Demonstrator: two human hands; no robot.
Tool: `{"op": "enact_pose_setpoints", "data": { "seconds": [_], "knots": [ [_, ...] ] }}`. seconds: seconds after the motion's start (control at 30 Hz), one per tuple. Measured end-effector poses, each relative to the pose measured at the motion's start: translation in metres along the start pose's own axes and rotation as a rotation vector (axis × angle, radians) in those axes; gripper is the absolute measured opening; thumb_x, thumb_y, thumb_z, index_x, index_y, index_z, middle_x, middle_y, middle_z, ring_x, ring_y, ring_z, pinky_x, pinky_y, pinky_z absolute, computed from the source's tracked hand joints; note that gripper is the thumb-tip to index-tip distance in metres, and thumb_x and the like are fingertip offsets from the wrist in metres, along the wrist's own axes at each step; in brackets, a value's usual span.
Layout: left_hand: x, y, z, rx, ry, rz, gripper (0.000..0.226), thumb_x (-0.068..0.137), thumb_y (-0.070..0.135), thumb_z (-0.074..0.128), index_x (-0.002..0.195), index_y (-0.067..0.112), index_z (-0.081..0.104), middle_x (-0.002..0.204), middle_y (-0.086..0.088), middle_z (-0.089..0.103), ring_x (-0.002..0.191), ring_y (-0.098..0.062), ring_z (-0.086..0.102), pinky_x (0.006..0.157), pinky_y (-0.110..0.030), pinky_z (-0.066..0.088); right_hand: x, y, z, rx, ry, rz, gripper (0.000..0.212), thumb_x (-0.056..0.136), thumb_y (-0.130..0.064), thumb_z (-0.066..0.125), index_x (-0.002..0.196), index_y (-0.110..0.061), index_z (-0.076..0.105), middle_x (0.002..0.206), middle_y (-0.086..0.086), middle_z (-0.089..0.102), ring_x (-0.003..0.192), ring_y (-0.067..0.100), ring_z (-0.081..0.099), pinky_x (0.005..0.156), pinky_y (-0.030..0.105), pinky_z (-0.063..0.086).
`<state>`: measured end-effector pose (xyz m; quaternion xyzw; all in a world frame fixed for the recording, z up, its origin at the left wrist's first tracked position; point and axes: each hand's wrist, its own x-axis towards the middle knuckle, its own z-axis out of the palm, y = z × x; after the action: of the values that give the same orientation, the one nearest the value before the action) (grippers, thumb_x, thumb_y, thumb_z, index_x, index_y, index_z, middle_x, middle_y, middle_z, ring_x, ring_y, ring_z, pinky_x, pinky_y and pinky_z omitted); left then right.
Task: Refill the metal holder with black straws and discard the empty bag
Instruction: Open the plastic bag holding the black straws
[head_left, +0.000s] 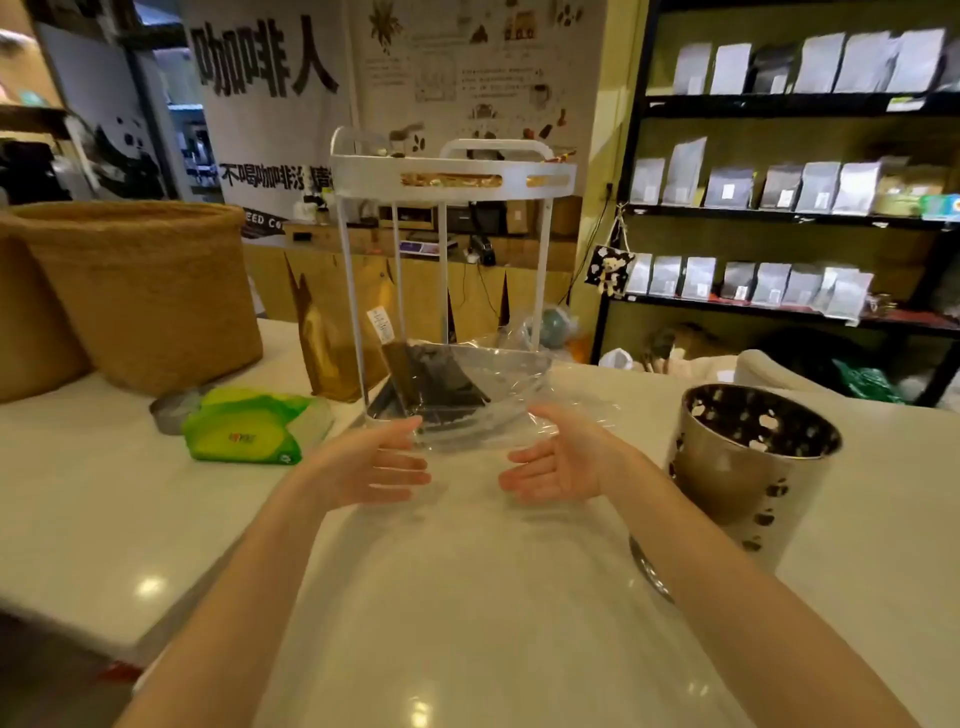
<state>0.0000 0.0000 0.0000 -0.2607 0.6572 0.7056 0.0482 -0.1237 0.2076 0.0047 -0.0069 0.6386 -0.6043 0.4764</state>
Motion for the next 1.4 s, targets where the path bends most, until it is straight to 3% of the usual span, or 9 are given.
{"op": "enact_pose_setpoints", "data": {
  "seconds": [0.17, 0.37, 0.53, 0.63, 0.77, 0.83, 1.03, 1.23, 1.4],
  "knots": [
    [0.012, -0.003, 0.018, -0.25, -0.012, 0.119, 0.028, 0.081, 0.03, 0.063, 0.096, 0.007, 0.058, 0.093, -0.012, 0.068, 0.096, -0.027, 0.065, 0.072, -0.033, 0.052, 0.016, 0.013, 0.004, 0.384, 0.077, -0.176, 0.038, 0.085, -0.027, 0.063, 0.104, 0.002, 0.048, 0.095, 0.026, 0.062, 0.082, 0.035, 0.063, 0.073, 0.043, 0.053],
    [0.019, -0.003, 0.022, -0.263, 0.038, 0.151, 0.009, 0.083, 0.009, 0.06, 0.09, 0.007, 0.063, 0.087, -0.011, 0.071, 0.07, -0.016, 0.069, 0.051, -0.023, 0.056, 0.03, 0.012, -0.003, 0.585, 0.225, -0.393, 0.025, 0.081, -0.008, 0.061, 0.103, -0.003, 0.051, 0.081, 0.019, 0.061, 0.052, 0.021, 0.062, 0.062, 0.034, 0.056],
    [0.018, -0.003, 0.01, -0.125, 0.008, 0.161, 0.012, 0.084, 0.001, 0.056, 0.093, 0.004, 0.063, 0.056, 0.0, 0.071, 0.047, -0.007, 0.065, 0.048, -0.018, 0.055, 0.031, 0.009, -0.01, 0.663, 0.27, -0.429, 0.01, 0.082, -0.005, 0.059, 0.075, -0.006, 0.052, 0.08, 0.014, 0.061, 0.068, 0.023, 0.062, 0.06, 0.034, 0.056],
    [0.014, -0.006, -0.003, -0.034, -0.039, 0.123, 0.011, 0.083, 0.001, 0.057, 0.091, 0.005, 0.063, 0.057, -0.001, 0.071, 0.046, -0.007, 0.062, 0.047, -0.019, 0.054, 0.027, 0.01, -0.01, 0.66, 0.274, -0.453, 0.007, 0.084, -0.006, 0.057, 0.078, -0.007, 0.053, 0.089, 0.014, 0.063, 0.071, 0.023, 0.062, 0.043, 0.025, 0.052],
    [0.014, -0.012, -0.011, -0.038, -0.051, 0.044, 0.009, 0.082, 0.003, 0.057, 0.088, 0.006, 0.061, 0.063, -0.005, 0.073, 0.052, -0.012, 0.067, 0.049, -0.021, 0.055, 0.015, 0.009, -0.002, 0.587, 0.287, -0.497, 0.002, 0.085, -0.004, 0.059, 0.086, -0.005, 0.06, 0.086, 0.011, 0.067, 0.075, 0.021, 0.065, 0.054, 0.029, 0.055],
    [0.014, -0.013, -0.01, -0.033, -0.063, 0.02, 0.009, 0.081, 0.01, 0.06, 0.089, 0.008, 0.063, 0.066, -0.005, 0.074, 0.059, -0.015, 0.067, 0.054, -0.023, 0.054, 0.007, 0.008, 0.004, 0.564, 0.27, -0.524, 0.005, 0.082, -0.002, 0.061, 0.087, -0.005, 0.062, 0.086, 0.011, 0.068, 0.079, 0.022, 0.066, 0.059, 0.031, 0.055],
    [0.022, -0.018, -0.002, -0.231, -0.063, 0.116, 0.028, 0.067, 0.025, 0.07, 0.09, 0.009, 0.068, 0.087, -0.013, 0.074, 0.094, -0.028, 0.065, 0.098, -0.042, 0.045, -0.021, 0.015, 0.019, 0.424, 0.26, -0.602, 0.013, 0.084, -0.003, 0.06, 0.093, -0.01, 0.065, 0.086, 0.009, 0.073, 0.084, 0.022, 0.069, 0.065, 0.032, 0.055],
    [0.021, -0.016, 0.007, -0.361, -0.164, 0.18, 0.021, 0.089, 0.024, 0.05, 0.103, 0.011, 0.059, 0.073, -0.004, 0.076, 0.071, -0.018, 0.071, 0.056, -0.028, 0.056, -0.051, 0.032, 0.022, 0.376, 0.27, -0.635, 0.017, 0.084, -0.005, 0.06, 0.096, -0.015, 0.067, 0.088, 0.005, 0.073, 0.082, 0.016, 0.069, 0.053, 0.025, 0.055],
    [0.01, -0.027, 0.007, -0.356, -0.245, 0.207, 0.045, 0.08, 0.01, 0.056, 0.124, 0.002, 0.049, 0.085, -0.011, 0.075, 0.071, -0.018, 0.073, 0.055, -0.025, 0.058, -0.074, 0.057, 0.017, 0.313, 0.241, -0.649, 0.017, 0.087, -0.008, 0.054, 0.092, -0.016, 0.068, 0.079, 0.001, 0.073, 0.073, 0.013, 0.07, 0.061, 0.028, 0.055]
  ]
}}
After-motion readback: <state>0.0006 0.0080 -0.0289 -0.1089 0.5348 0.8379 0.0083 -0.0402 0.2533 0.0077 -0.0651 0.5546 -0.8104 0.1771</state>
